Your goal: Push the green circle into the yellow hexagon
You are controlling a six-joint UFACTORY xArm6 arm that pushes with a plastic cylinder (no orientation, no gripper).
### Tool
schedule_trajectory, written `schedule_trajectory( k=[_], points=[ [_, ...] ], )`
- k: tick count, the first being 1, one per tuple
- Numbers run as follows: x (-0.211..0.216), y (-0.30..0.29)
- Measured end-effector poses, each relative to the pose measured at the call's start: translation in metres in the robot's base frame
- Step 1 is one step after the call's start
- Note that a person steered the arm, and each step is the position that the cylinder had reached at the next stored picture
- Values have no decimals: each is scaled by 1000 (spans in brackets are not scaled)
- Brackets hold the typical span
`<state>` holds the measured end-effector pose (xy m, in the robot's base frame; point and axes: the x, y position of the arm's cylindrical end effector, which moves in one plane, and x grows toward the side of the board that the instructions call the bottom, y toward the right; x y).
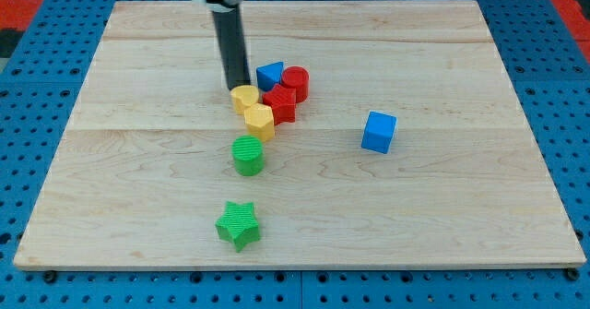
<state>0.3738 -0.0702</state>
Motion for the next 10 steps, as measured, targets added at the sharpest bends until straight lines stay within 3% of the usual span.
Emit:
schedule_trajectory(
  k=[2, 3, 4, 7, 8, 10],
  points=[
    [-22, -55],
    [83, -100],
    [135, -69],
    [134, 88],
    [122, 105],
    [163, 79]
  ],
)
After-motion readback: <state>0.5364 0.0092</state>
